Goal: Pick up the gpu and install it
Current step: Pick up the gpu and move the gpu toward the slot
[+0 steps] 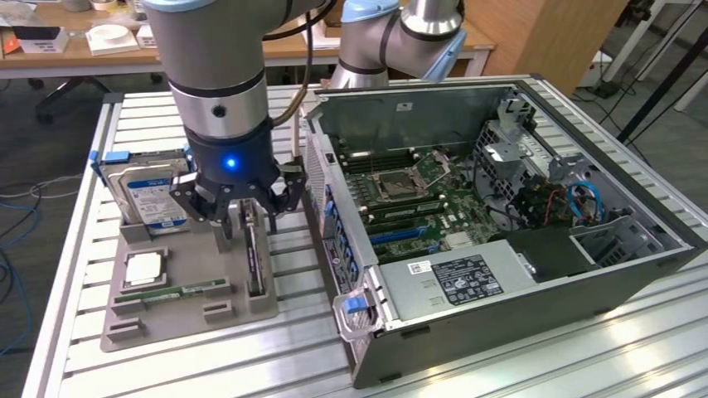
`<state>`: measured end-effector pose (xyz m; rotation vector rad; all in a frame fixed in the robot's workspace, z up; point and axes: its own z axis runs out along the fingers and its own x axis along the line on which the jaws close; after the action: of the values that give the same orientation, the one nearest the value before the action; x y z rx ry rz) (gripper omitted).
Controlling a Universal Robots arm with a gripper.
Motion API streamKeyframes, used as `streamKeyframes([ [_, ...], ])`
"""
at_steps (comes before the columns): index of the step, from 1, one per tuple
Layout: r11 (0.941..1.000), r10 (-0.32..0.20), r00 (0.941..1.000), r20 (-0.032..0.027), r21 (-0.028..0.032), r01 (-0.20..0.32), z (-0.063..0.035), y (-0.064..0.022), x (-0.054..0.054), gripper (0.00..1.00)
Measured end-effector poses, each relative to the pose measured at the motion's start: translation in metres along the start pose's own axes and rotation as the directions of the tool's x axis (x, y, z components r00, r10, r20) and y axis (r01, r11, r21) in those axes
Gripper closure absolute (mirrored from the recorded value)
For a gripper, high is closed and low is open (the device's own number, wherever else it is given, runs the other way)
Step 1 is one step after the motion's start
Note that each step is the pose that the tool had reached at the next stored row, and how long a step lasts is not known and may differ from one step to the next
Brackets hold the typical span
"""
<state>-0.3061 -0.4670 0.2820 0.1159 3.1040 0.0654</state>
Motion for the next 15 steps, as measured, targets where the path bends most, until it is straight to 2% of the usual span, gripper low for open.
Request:
streamKeyframes([
  [15,1.0000,0.000,1.0000,0.0009,-0.0001,0.000,0.0070,-0.0004,0.0012,0.41],
])
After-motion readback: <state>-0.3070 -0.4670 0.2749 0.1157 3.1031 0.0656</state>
